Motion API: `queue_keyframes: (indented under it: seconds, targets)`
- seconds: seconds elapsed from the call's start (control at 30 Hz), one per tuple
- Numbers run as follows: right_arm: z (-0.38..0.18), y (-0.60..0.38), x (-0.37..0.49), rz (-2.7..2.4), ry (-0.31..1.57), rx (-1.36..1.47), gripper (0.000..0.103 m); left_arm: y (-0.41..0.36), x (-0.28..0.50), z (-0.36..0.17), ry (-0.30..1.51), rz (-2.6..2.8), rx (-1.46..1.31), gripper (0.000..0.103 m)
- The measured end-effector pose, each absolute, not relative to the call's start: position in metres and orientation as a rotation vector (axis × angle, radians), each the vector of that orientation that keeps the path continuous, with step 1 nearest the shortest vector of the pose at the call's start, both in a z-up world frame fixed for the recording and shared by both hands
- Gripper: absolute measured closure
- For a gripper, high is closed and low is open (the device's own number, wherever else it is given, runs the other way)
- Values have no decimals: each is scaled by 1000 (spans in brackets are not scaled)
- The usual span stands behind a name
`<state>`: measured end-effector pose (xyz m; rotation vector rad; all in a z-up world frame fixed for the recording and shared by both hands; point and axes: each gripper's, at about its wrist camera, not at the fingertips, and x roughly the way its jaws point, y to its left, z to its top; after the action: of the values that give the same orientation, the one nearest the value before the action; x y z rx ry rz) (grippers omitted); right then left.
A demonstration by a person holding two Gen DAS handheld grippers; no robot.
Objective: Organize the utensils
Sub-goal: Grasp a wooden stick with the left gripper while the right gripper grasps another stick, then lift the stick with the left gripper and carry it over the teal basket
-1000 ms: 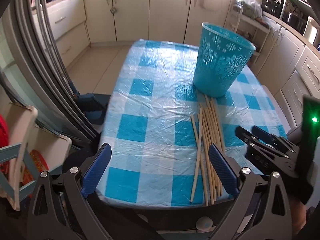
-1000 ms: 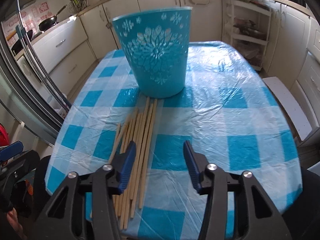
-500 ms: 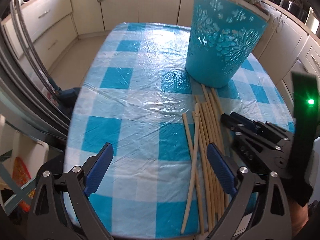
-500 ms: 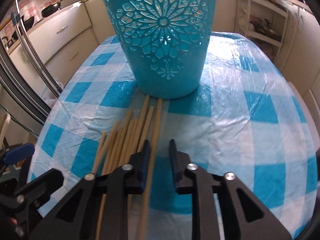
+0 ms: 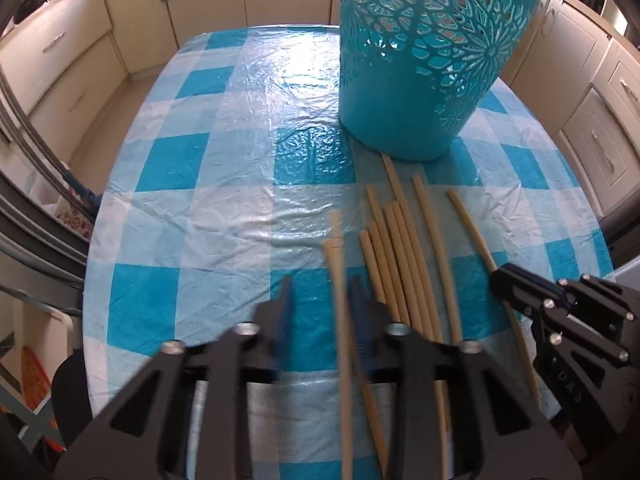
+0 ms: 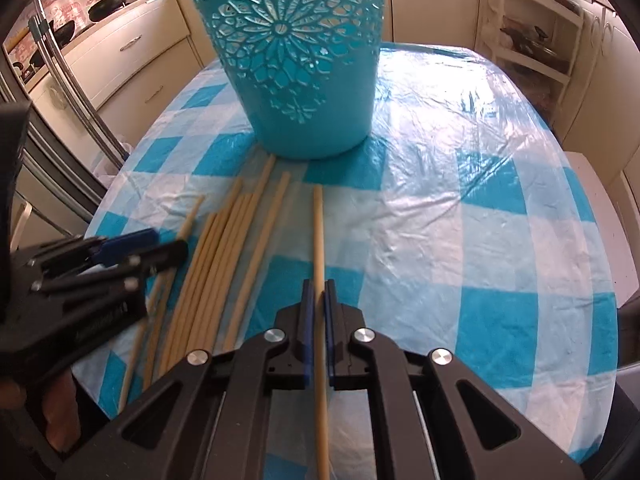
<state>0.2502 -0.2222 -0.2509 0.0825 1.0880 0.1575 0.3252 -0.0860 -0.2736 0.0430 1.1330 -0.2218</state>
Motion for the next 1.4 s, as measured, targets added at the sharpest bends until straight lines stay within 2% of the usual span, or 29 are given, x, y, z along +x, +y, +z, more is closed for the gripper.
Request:
queue_keyframes:
  seconds: [0.07, 0.17, 0.23, 0.33, 0.37, 0.4, 0.67, 0.83, 1.03, 1.13, 1.4]
  targets:
    - [-251, -222, 254, 158, 1083, 77, 94, -82, 328, -273, 1150, -253, 4, 93]
    - [-251, -221, 265, 158, 1076, 76, 81, -73, 329, -273, 1163, -264, -21, 96]
    - [-252, -218, 270, 163, 1064, 59, 81, -66, 331, -273, 1176, -283, -54, 96]
    - [-253, -215, 273, 172, 1057, 32, 85, -61, 334, -274, 1195, -292, -65, 96]
    - [-253, -217, 273, 170, 1059, 28, 95, -61, 335, -275, 1200, -294, -68, 96]
    - [-253, -217, 274, 171, 1063, 30, 97, -60, 337, -274, 1208, -298, -72, 96]
    - [-254, -224, 274, 183, 1071, 58, 97, -58, 350, -270, 1226, -304, -71, 96]
    - [-255, -228, 273, 190, 1061, 83, 97, -58, 352, -260, 1207, -326, -53, 102]
    - [-255, -229, 272, 193, 1058, 94, 97, -65, 357, -263, 1219, -305, -32, 102]
    - [-255, -230, 272, 193, 1054, 99, 97, -70, 359, -265, 1217, -273, 6, 95]
    - [-255, -232, 272, 200, 1050, 108, 97, -77, 357, -272, 1222, -287, 43, 97]
